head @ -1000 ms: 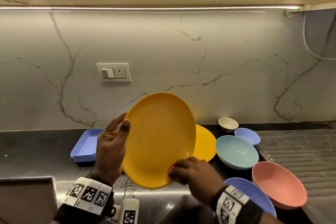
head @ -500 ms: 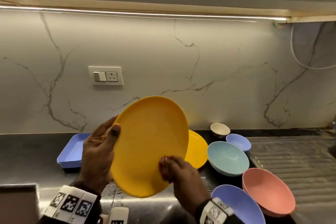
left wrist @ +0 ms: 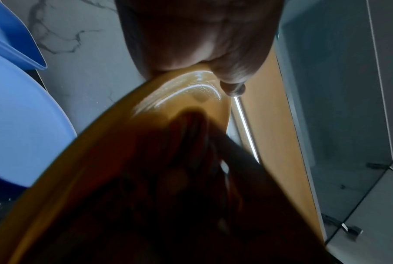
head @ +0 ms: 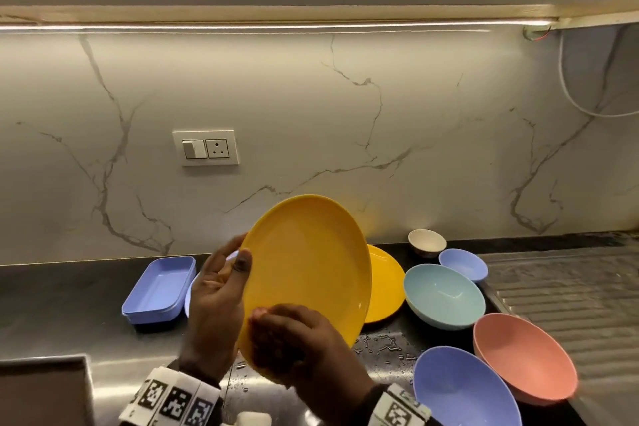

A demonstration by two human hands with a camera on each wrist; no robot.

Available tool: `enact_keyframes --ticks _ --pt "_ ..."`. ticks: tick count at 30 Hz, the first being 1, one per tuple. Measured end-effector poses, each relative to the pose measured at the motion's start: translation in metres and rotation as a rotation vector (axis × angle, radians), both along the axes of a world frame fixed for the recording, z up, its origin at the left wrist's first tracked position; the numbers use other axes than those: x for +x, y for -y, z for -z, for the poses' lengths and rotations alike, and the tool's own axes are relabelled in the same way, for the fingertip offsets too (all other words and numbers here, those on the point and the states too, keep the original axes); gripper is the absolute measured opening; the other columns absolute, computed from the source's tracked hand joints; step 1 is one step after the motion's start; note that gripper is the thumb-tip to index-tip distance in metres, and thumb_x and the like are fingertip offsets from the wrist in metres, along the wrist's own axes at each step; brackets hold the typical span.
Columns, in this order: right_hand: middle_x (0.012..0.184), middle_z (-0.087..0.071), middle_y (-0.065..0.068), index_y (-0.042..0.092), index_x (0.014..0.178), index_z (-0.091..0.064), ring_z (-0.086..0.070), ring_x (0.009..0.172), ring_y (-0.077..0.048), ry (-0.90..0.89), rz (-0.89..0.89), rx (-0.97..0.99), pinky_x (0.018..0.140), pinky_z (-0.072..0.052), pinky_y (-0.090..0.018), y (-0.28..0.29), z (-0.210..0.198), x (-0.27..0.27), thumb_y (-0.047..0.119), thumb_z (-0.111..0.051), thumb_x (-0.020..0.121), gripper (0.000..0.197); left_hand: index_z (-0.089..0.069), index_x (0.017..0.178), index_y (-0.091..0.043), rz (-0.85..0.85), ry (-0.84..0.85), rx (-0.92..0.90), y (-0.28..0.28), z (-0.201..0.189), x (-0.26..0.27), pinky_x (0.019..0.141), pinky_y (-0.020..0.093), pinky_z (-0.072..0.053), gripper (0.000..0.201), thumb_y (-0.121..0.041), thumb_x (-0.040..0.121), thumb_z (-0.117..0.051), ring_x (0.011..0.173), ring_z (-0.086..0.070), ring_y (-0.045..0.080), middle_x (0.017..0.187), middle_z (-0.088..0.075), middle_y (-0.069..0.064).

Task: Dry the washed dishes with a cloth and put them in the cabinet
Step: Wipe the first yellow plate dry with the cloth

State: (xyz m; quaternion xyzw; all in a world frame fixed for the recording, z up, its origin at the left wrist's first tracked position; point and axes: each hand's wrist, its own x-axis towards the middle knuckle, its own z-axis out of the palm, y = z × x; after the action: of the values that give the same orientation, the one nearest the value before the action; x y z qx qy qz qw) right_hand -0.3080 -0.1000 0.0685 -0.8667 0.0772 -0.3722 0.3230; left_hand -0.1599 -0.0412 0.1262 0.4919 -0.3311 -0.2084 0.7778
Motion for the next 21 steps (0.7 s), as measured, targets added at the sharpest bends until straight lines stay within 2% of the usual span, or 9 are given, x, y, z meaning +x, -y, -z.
enact_keyframes --ticks 3,7,10,12,13,15,17,19,21 --pt "0.126 -0.063 -0.004 0.026 0.135 -0.058 -0.057 0.105 -0.008 -0.035 -0.021 -0.101 0.094 -0.038 -0.004 -0.012 0.005 0.003 0.030 -0.052 0.098 0.037 -0.068 0.114 -0.024 -0.057 0.055 0.033 0.001 -0.004 -0.005 0.099 0.054 -0.051 0.033 -0.038 0.084 -0.063 0.107 -0.068 0.031 0.101 -0.077 -0.001" --pt "0.127 -0.061 0.016 0.051 0.134 -0.045 -0.061 0.109 -0.009 -0.299 0.078 -0.285 0.091 -0.055 -0.029 -0.001 0.047 -0.025 0.052 -0.043 0.102 0.032 -0.068 0.114 -0.027 -0.037 0.030 0.009 -0.006 -0.006 0.010 0.080 0.044 -0.058 0.078 -0.076 0.054 -0.079 0.098 -0.073 0.024 0.105 -0.077 0.000" --pt "0.117 -0.069 0.003 0.036 0.125 -0.061 -0.064 0.105 -0.013 -0.375 0.063 -0.113 0.097 -0.052 -0.041 0.026 0.045 -0.048 0.072 -0.047 0.087 0.054 -0.067 0.114 -0.030 -0.024 0.015 0.014 -0.014 -0.005 0.020 0.069 0.037 -0.063 0.090 -0.082 0.042 -0.080 0.094 -0.074 0.022 0.108 -0.076 0.001" --pt "0.100 -0.070 -0.007 0.023 0.108 -0.074 -0.068 0.088 -0.012 -0.256 0.188 -0.017 0.083 -0.056 -0.046 0.049 0.031 -0.060 0.054 -0.072 0.082 0.040 -0.067 0.115 -0.031 -0.030 -0.014 0.029 -0.017 -0.004 0.027 0.068 0.036 -0.063 0.082 -0.077 0.049 -0.081 0.096 -0.074 0.026 0.109 -0.076 0.004" --pt "0.106 -0.068 -0.005 0.030 0.111 -0.073 -0.069 0.091 -0.010 -0.181 0.217 0.010 0.082 -0.058 -0.041 0.057 0.018 -0.060 0.032 -0.073 0.087 0.024 -0.067 0.115 -0.032 -0.021 -0.028 0.037 -0.019 -0.003 0.029 0.069 0.037 -0.063 0.079 -0.074 0.050 -0.082 0.097 -0.074 0.028 0.110 -0.076 0.005" --pt "0.128 -0.060 0.006 0.041 0.129 -0.061 -0.063 0.110 -0.012 -0.034 0.266 0.060 0.089 -0.057 -0.036 0.067 -0.015 -0.048 0.003 -0.063 0.091 0.054 -0.067 0.117 -0.032 0.033 -0.019 0.069 -0.019 -0.002 0.030 0.068 0.040 -0.063 0.087 -0.077 0.044 -0.083 0.096 -0.074 0.029 0.110 -0.076 0.005" --pt "0.140 -0.052 0.011 0.038 0.138 -0.053 -0.054 0.123 -0.013 0.039 0.303 -0.171 0.097 -0.052 -0.036 0.071 -0.051 -0.031 0.002 -0.060 0.092 0.058 -0.067 0.118 -0.032 0.077 0.031 0.120 -0.016 -0.001 0.024 0.070 0.046 -0.063 0.081 -0.075 0.051 -0.082 0.096 -0.074 0.030 0.110 -0.076 0.006" --pt "0.142 -0.052 0.005 0.034 0.138 -0.053 -0.050 0.125 -0.018 0.067 0.351 -0.414 0.101 -0.046 -0.035 0.067 -0.080 -0.010 0.014 -0.050 0.096 0.046 -0.068 0.115 -0.032 0.104 0.083 0.157 -0.012 -0.002 0.015 0.076 0.049 -0.061 0.046 -0.052 0.075 -0.075 0.096 -0.074 0.029 0.107 -0.077 0.002" --pt "0.144 -0.050 0.002 0.037 0.140 -0.047 -0.048 0.128 -0.024 -0.033 0.363 -0.574 0.098 -0.045 -0.040 0.063 -0.094 0.005 0.027 -0.044 0.096 0.045 -0.069 0.114 -0.035 0.096 0.143 0.202 -0.010 -0.004 0.009 0.082 0.048 -0.061 0.033 -0.034 0.081 -0.066 0.096 -0.074 0.025 0.105 -0.077 -0.007"
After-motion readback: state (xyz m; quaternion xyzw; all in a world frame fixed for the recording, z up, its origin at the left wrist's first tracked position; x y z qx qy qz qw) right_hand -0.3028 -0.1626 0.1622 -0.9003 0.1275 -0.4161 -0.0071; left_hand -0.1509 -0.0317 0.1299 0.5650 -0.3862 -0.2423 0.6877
